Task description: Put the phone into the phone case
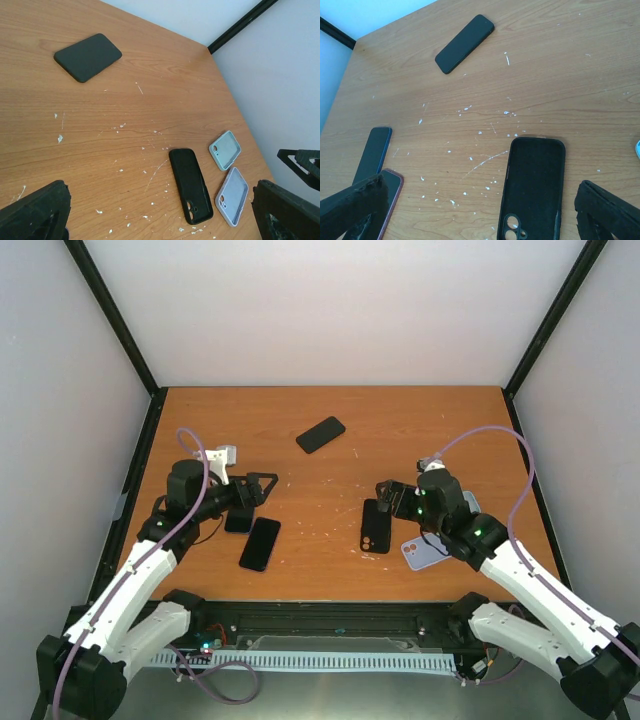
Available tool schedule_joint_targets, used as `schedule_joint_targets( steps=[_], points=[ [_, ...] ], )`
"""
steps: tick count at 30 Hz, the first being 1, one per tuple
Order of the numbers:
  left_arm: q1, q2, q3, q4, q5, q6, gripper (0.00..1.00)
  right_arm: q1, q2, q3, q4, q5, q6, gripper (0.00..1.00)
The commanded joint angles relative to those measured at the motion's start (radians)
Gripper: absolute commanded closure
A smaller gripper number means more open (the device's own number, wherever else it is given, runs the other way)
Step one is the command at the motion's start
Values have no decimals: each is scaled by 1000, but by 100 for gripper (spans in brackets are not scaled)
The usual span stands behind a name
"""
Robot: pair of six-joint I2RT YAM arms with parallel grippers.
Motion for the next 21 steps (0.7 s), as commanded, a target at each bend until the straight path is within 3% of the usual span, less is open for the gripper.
schedule_joint_targets(
  steps=[1, 9, 13, 17, 21],
  points=[
    [12, 3, 49, -15, -21, 4, 0, 12, 14, 24, 17, 10, -3, 0],
    [12, 177, 88, -161, -247, -25, 0, 12, 103, 13, -14, 58, -37, 0],
    [12, 289, 81, -172, -251, -12, 3, 8, 189, 26, -23, 106, -63, 1],
    [12, 380, 69, -155, -252, -7, 7, 3, 302, 59, 0, 108, -100, 14],
    [12, 446, 61, -124, -188, -21, 13, -4, 416, 77, 32, 118, -107, 38]
  ],
)
